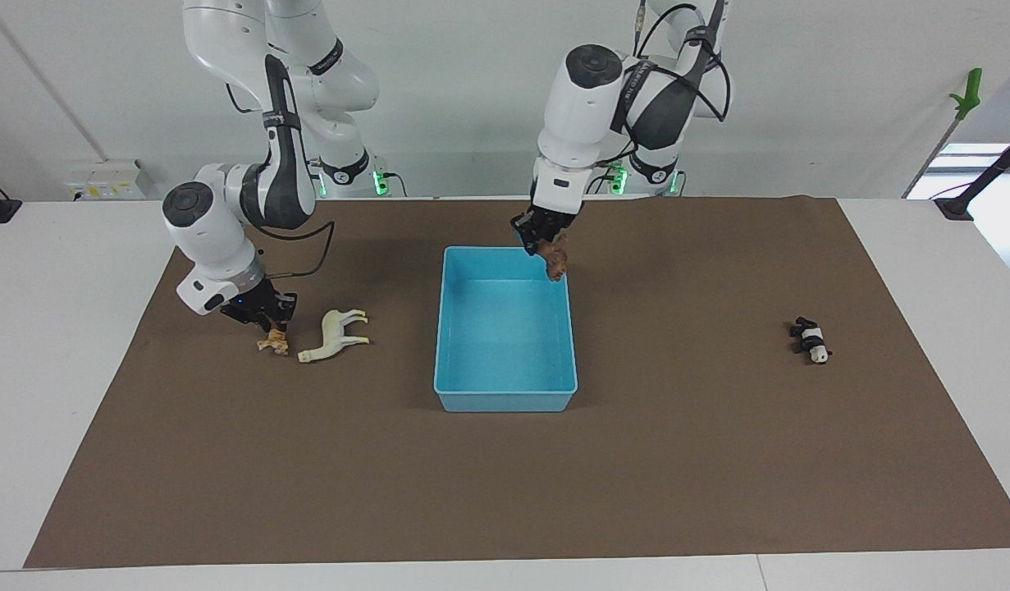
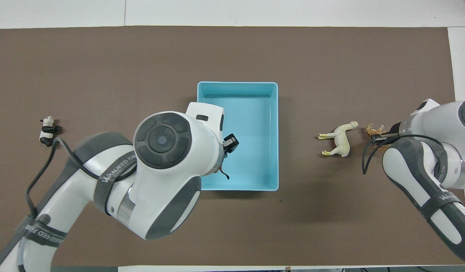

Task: Put all toys into storage box
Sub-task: 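Carry the brown horse into the blue box and open the left gripper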

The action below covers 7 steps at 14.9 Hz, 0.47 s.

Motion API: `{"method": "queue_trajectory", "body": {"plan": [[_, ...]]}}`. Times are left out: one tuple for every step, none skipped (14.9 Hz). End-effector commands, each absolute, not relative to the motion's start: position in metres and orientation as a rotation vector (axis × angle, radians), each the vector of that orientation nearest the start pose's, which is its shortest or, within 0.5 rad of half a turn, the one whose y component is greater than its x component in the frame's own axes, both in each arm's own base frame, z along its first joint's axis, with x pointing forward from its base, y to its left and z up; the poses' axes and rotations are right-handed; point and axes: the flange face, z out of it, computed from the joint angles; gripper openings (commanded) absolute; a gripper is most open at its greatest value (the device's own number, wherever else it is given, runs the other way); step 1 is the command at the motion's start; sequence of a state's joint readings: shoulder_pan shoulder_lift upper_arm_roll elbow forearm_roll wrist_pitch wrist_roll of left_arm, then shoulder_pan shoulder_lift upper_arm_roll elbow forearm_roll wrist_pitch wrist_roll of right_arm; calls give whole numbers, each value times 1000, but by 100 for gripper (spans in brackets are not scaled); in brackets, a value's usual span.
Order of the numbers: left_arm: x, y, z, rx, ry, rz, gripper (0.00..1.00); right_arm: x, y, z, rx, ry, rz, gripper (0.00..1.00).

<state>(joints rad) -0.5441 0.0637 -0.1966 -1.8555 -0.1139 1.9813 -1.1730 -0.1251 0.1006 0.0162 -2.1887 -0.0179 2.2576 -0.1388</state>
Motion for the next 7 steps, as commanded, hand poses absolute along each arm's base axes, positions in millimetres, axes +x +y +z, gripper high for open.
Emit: {"method": "queue_trajectory", "body": {"plan": [[408,-413,449,-3159,-749,128,0,568,-60,381,-3134,7,62,0],[406,-412,438,-3156,-751,129,0,574,-58,393,-3135,46,50,0],[403,-409,424,-3153,-750,126,0,580,-51,405,-3135,86,45,0],[400,-408,413,-3158,-753,116,0,584,-39,412,-3135,101,45,0],[397,-406,402,-3160,-754,110,0,585,-34,416,-3135,128,48,0],[394,-404,394,-3159,-753,106,0,586,-30,417,-3136,143,46,0],[394,-403,390,-3163,-751,100,0,587,-20,419,-3136,141,41,0]]}}
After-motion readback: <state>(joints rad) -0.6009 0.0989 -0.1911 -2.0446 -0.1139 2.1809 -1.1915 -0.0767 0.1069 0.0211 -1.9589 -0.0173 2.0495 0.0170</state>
